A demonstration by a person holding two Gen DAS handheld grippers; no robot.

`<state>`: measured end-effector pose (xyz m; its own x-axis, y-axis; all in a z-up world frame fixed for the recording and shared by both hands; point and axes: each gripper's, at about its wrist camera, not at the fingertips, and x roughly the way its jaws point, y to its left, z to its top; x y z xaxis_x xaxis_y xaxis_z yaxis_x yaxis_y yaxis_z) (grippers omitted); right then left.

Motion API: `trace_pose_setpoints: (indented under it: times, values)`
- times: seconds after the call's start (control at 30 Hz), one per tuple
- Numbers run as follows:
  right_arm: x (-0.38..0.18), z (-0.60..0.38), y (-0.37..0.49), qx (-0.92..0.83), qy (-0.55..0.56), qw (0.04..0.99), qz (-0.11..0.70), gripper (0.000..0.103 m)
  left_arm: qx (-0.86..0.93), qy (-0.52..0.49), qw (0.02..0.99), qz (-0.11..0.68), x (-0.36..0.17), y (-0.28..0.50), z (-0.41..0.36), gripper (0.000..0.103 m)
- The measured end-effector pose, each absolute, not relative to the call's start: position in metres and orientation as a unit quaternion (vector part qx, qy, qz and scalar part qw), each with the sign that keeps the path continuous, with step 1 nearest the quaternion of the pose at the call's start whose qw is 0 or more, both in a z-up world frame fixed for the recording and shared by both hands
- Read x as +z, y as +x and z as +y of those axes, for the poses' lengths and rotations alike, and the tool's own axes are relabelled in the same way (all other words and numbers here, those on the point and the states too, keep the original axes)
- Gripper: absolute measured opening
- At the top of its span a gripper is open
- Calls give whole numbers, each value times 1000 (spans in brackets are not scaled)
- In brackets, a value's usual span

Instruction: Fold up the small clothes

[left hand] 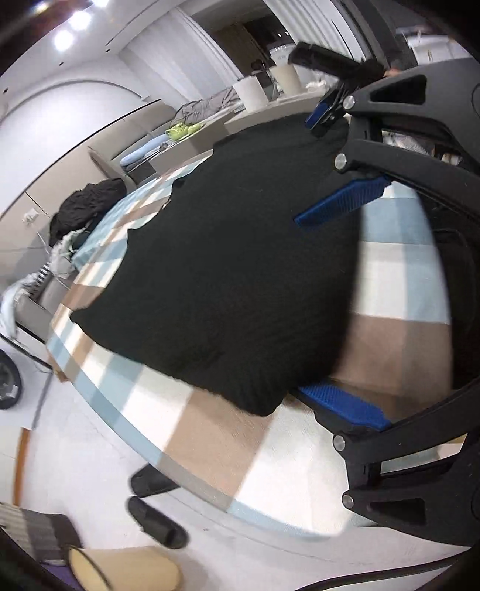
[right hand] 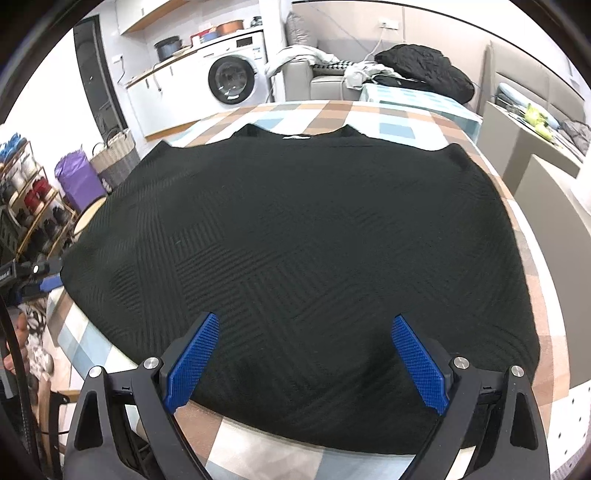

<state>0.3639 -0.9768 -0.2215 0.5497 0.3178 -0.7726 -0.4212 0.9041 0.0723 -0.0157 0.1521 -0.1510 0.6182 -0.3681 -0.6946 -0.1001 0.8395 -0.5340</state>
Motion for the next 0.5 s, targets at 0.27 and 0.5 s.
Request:
trace_pose_setpoints:
  times: [0.27,0.5]
  values:
    - [-229,-967,363,226,-74,871,430,96,19,-227,887,401,-155,9,124,23]
    - [-226,-979,365,212,-62,876,429,96,22,-187,911,368,-141,14,108,14]
